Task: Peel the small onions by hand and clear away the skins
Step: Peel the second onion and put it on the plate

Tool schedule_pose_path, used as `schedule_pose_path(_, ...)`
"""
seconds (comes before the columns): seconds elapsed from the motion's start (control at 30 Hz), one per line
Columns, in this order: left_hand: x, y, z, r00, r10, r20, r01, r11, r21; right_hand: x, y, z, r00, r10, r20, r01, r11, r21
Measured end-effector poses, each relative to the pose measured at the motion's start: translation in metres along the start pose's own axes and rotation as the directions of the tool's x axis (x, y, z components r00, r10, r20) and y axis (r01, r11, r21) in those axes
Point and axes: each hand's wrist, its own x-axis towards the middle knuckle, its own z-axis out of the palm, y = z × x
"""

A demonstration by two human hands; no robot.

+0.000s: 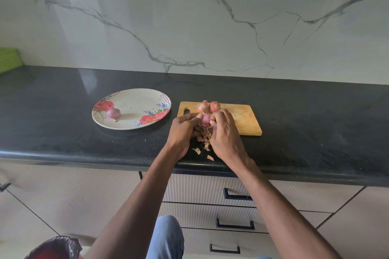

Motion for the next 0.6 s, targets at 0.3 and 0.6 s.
schedule_pose_path(0.3, -0.002, 0.003, 0.000, 1.000, 0.006, -0.019, -0.008, 0.993, -0.119, 0.000, 0.000, -0.004, 0.995, 0.079, -0.056, -0.078, 0.997, 0.010)
schedule_pose_path(0.6, 0.003, 0.003, 0.000, 1.000, -0.019, -0.006, 0.018, 0.995, -0.096, 0.003, -0.003, -0.010, 0.985, 0.115, -0.126, -0.103, 0.990, 0.096)
